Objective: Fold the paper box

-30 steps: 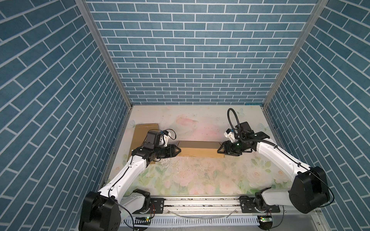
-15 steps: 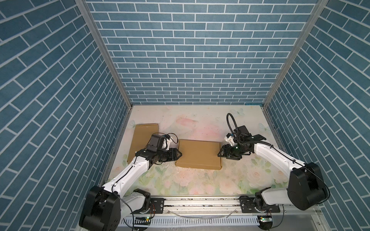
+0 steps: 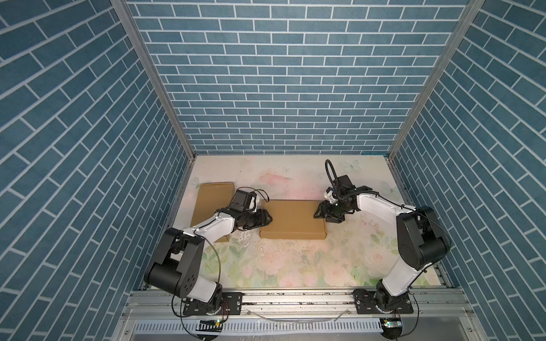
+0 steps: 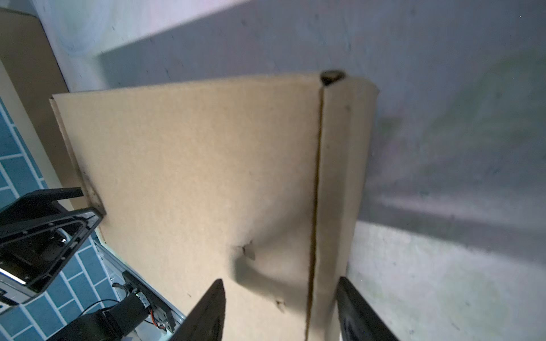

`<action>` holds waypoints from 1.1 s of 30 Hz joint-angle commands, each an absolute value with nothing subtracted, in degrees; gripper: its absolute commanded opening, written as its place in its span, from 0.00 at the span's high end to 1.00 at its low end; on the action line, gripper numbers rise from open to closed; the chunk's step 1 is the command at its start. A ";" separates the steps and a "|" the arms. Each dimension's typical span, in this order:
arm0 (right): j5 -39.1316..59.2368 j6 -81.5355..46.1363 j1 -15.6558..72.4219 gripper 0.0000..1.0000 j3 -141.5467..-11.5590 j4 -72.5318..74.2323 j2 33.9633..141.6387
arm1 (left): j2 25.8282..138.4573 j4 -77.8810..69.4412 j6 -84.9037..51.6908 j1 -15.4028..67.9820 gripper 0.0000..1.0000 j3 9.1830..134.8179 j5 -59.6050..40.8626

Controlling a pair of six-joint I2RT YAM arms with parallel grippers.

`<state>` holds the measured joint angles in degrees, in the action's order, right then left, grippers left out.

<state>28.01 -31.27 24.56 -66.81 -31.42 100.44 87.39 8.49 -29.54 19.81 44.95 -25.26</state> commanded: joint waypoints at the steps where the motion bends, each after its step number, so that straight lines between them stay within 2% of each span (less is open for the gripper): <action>1: 31.32 -32.15 24.91 0.41 -74.40 -29.27 104.42 | 91.45 4.65 -28.09 19.43 0.38 50.21 -27.97; 5: 30.19 -30.19 23.01 0.39 -79.72 -31.11 109.04 | 95.97 5.95 -26.17 16.67 0.36 55.12 -26.08; 9: 28.99 -27.70 21.10 0.32 -81.23 -32.85 110.28 | 95.79 7.77 -23.87 16.31 0.30 56.27 -23.42; 13: 26.37 -24.30 18.22 0.27 -80.37 -35.62 105.35 | 90.23 12.07 -21.51 14.43 0.25 55.10 -19.33; 17: 21.44 -20.78 14.54 0.28 -75.52 -35.12 95.84 | 79.35 15.35 -16.98 13.27 0.23 52.55 -11.83; 20: 12.85 -18.59 11.75 0.28 -65.09 -25.53 84.84 | 68.91 9.45 -11.94 13.52 0.21 45.52 -2.70; 22: 5.72 -15.03 10.12 0.26 -56.02 -14.60 77.31 | 62.25 -0.87 -6.43 13.86 0.20 37.80 2.23; 24: -7.39 -11.37 9.50 0.25 -47.25 -2.78 71.48 | 58.07 -10.79 -4.06 13.97 0.18 31.12 9.53; 26: -17.93 -11.18 7.77 0.24 -41.93 4.11 68.92 | 57.06 -13.07 -2.28 13.97 0.17 29.07 17.55; 30: -20.30 -10.02 3.01 0.23 -35.00 11.04 69.53 | 57.40 -16.35 3.12 13.89 0.12 24.96 28.42; 33: -18.21 -10.03 1.24 0.24 -30.82 19.62 72.76 | 60.50 -27.20 4.50 11.69 0.05 19.24 29.96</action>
<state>-13.98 -12.71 2.04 -33.54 7.38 70.85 58.26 -15.88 0.08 13.28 22.48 22.13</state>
